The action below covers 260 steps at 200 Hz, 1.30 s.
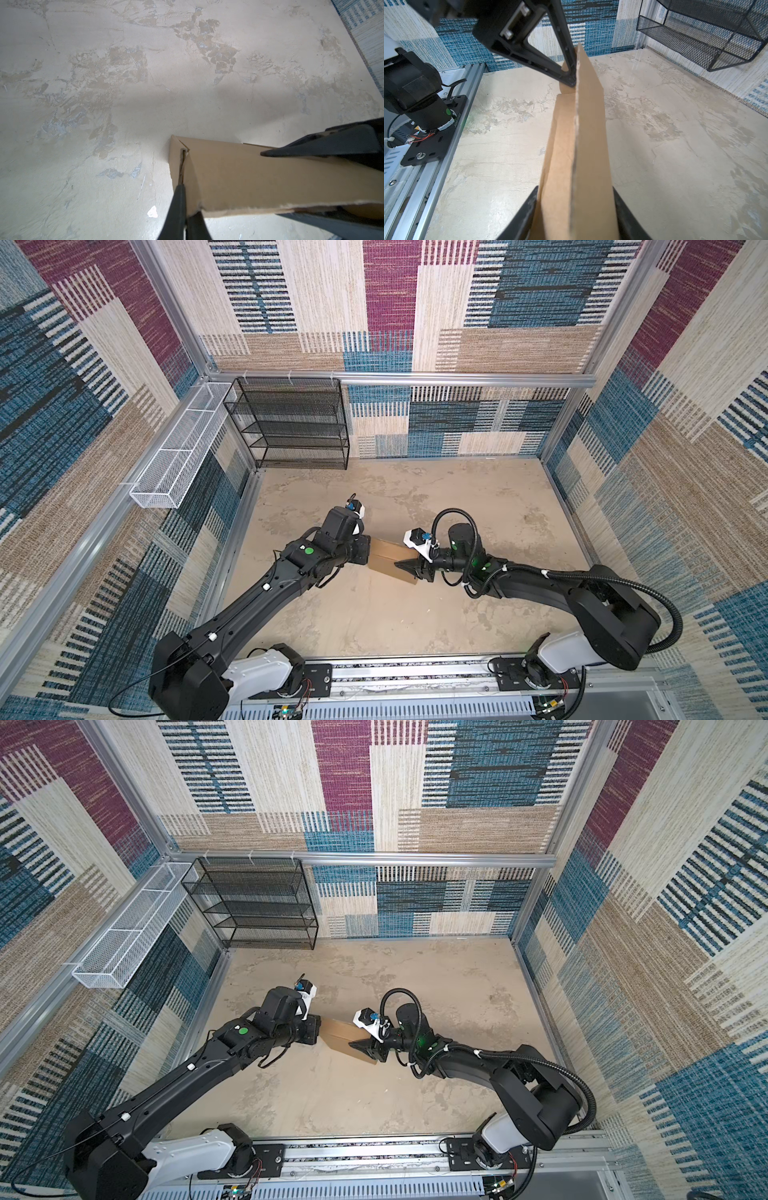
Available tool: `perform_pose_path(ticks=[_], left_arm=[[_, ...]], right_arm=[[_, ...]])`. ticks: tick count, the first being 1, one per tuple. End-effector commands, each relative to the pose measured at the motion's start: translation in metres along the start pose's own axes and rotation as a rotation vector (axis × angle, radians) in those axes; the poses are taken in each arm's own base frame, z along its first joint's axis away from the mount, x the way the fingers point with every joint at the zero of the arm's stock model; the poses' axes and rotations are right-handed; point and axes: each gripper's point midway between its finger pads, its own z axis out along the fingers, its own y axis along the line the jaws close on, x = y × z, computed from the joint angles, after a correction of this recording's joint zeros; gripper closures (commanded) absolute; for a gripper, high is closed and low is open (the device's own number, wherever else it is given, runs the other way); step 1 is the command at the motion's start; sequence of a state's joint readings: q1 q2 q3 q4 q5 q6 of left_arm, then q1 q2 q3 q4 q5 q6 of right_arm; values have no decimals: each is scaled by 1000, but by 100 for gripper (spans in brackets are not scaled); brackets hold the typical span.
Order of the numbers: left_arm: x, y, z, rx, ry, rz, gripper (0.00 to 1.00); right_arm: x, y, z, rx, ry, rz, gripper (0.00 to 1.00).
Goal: Fold the paper box
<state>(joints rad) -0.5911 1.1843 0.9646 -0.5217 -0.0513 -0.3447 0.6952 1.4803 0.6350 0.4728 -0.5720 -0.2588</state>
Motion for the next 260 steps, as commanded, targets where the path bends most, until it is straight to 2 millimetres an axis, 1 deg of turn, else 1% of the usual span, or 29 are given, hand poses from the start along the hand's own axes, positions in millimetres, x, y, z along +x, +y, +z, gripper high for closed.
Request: perform_pose_path(ticks=[1,28,47,70,113,151,177,204,214,233,260], left_arm=[[7,9,4,-47,21,-24,97],[7,11,5,-59,20,-27,98],[4,11,5,-62,18,-22,99],[2,11,5,-70,16,-23,100],[-3,12,2,-79,6,-26,100],[-4,12,1,-89,2,-38,100],[-4,12,4,-94,8,-40,100],[-4,11,8,-98,19,-46,100],[-4,10,9,-95,22,-42,100],[-5,9,12,-93,29,-39,100],[-5,8,13,-92,34,-41,100]], right_arm=[[-3,4,1,-26,-12,-8,48],[-4,3,-1,-7,-16,-7,44],[-8,3,-5,4,-32,-14,38],[-11,3,-8,15,-38,-17,35],[-16,2,-16,44,-40,-19,34],[-25,5,-31,75,-56,-19,33],[-32,9,-43,91,-73,-13,33],[-48,11,-60,123,-110,-10,34],[-54,9,-67,155,-120,-13,34],[-59,0,-80,239,-113,4,35],[-55,-11,-92,328,-79,55,36]])
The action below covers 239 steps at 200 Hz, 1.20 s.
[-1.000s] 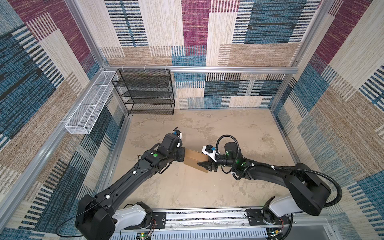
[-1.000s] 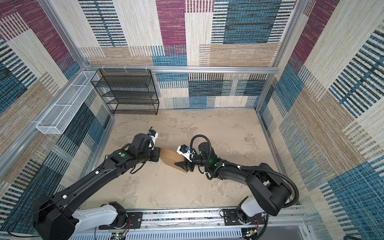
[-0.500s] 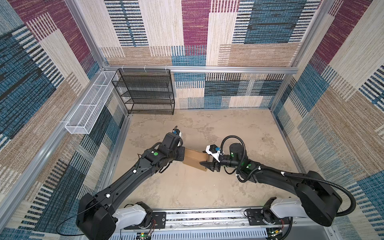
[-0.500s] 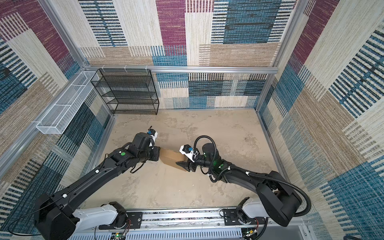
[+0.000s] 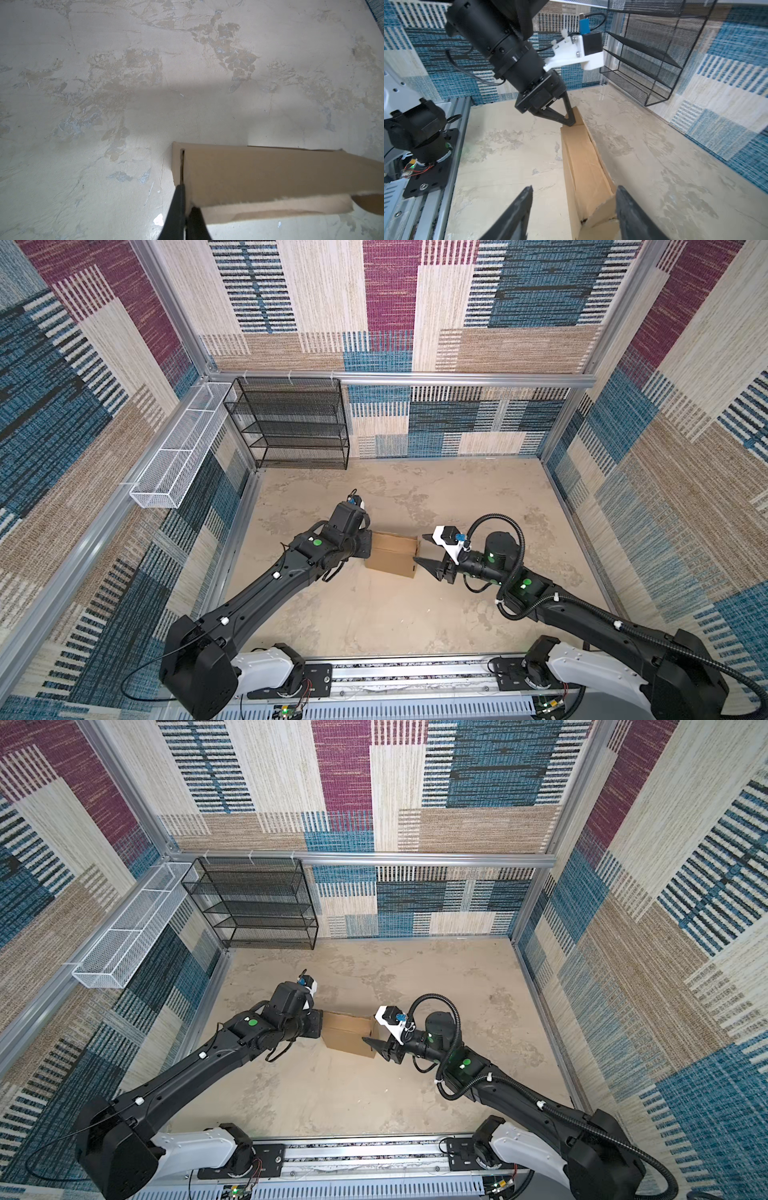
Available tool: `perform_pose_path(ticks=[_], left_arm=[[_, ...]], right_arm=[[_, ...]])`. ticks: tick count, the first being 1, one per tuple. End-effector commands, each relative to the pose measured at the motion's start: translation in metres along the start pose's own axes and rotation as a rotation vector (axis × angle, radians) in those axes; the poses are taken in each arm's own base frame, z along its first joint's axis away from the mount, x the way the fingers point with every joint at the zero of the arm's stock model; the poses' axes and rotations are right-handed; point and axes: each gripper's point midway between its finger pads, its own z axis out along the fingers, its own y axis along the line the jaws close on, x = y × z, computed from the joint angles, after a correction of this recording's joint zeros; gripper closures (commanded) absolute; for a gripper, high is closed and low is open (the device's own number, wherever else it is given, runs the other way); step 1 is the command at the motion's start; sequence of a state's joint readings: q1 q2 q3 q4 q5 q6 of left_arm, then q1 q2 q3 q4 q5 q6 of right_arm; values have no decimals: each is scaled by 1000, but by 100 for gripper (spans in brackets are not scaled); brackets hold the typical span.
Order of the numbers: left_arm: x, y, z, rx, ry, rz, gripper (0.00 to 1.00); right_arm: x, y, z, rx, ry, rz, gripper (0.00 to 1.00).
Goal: Fold the paper box
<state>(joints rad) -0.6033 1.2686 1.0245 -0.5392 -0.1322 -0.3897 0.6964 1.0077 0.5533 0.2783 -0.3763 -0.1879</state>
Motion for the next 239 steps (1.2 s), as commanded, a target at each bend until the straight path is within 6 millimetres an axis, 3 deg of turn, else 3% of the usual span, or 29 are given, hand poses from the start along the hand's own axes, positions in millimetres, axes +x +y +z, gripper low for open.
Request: perform_pose_path(ticks=[1,38,96,149,239], left_arm=[[4,1,1,-10,22,-8,100],[6,2,2,-14,29,-9,100],[9,3,3,-16,36,-11,100],[11,4,4,-19,41,-13,100],[10,4,2,-22,45,0,100]], right_arm=[[11,-17,-7,113,68,62,36],[25,-34,-14,232,127,128,39],[36,-45,-9,281,192,155,43],[49,-42,2,248,235,161,44],[45,-37,19,185,224,165,45]])
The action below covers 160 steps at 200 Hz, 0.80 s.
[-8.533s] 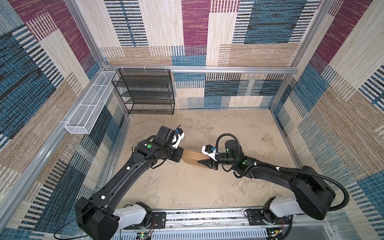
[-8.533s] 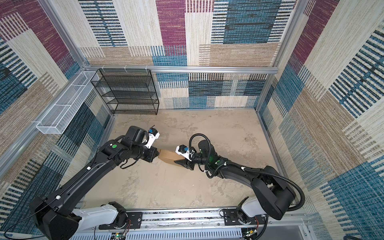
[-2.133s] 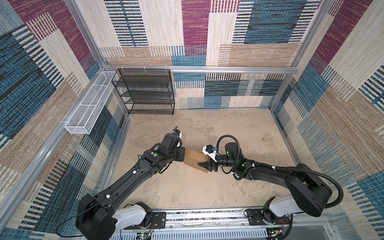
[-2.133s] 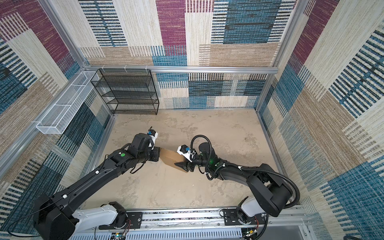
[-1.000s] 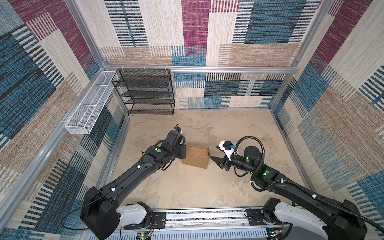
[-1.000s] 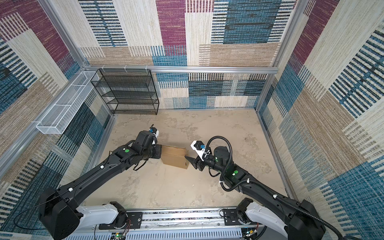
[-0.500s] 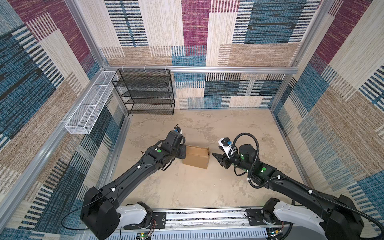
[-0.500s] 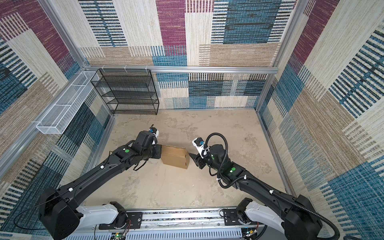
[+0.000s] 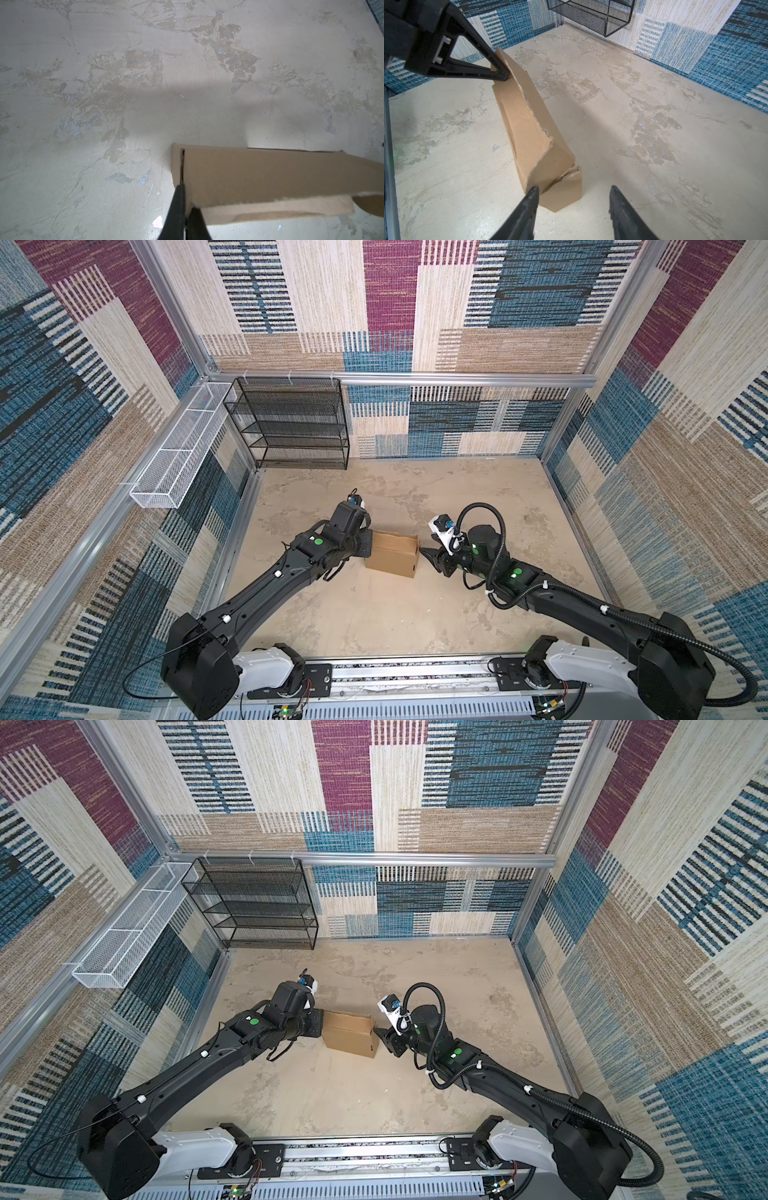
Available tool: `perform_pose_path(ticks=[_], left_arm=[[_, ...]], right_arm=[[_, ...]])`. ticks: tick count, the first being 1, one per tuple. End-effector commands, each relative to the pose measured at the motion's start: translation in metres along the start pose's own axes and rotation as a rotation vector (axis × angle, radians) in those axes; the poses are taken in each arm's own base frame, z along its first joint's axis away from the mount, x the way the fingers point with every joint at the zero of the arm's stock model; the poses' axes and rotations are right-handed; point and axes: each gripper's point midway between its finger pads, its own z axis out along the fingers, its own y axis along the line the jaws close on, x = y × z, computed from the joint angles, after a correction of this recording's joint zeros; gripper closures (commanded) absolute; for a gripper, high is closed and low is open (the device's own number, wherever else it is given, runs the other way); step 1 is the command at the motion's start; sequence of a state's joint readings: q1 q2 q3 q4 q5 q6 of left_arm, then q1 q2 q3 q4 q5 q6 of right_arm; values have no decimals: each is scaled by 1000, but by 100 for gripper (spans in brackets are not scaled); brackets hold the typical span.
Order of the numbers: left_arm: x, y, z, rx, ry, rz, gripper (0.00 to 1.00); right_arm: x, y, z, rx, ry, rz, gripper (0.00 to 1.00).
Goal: Fold the paper box
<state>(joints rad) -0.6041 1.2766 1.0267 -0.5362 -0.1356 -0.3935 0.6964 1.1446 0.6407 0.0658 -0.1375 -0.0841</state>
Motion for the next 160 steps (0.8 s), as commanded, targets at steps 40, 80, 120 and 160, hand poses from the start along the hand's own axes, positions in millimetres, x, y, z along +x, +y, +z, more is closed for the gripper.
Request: perform_pose_path(ticks=[40,80,120,160], left_arm=[[10,5,-1,-26,45,-6,100],[11,2,0,-11,54,-14,100],[10,0,0,1,55,-9,100],[11,-2,1,8,65,-3,100]], right_arm=[[-17,9,4,-51,-54,-13,45],[-16,11,11,-71,-39,-2,46],[-19,12,10,-71,-46,-3,46],[-20,11,10,-67,-52,-4,46]])
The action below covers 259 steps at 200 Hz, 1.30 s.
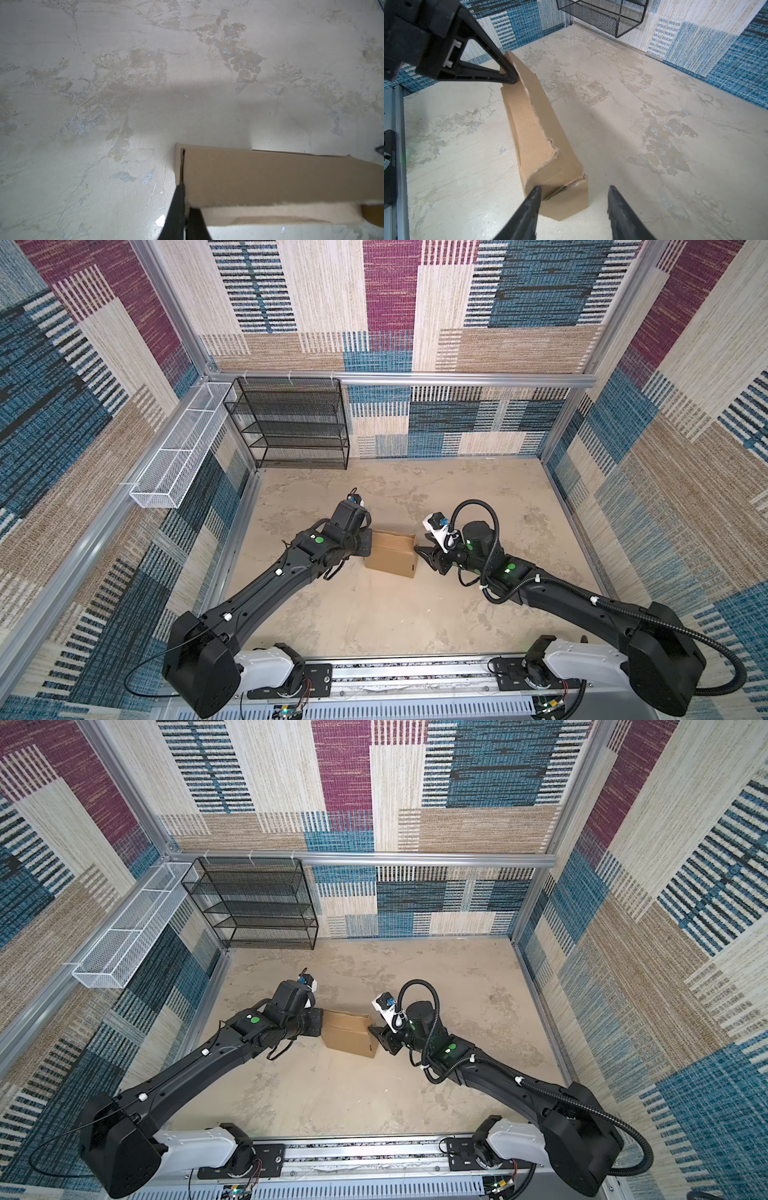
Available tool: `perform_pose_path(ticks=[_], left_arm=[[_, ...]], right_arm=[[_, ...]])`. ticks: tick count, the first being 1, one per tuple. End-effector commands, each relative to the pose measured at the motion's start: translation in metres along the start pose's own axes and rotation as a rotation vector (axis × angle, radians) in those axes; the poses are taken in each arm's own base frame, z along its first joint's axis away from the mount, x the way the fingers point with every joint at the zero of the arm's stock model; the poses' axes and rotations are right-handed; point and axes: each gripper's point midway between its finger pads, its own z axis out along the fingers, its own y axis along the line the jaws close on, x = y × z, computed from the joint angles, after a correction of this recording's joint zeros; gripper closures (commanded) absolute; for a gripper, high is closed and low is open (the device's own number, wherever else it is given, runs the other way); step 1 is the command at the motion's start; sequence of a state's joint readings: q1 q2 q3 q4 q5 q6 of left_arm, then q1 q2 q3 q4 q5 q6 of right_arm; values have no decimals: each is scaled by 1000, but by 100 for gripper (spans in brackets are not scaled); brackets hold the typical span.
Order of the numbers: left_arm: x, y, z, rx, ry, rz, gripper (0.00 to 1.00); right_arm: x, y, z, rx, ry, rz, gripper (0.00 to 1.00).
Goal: Fold the paper box
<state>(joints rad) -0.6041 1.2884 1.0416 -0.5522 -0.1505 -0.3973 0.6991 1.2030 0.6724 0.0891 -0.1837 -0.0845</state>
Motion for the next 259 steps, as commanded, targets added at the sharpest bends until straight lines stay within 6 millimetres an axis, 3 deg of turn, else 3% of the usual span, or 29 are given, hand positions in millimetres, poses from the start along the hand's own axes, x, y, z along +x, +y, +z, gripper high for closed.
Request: perform_pose_path(ticks=[1,259], left_arm=[[12,-4,1,26,57,-1,100],[5,-9,-5,37,75,25,100]], right_arm=[[-17,4,-1,-18,-54,-4,47],[-20,7,4,-40,-43,-28,46]])
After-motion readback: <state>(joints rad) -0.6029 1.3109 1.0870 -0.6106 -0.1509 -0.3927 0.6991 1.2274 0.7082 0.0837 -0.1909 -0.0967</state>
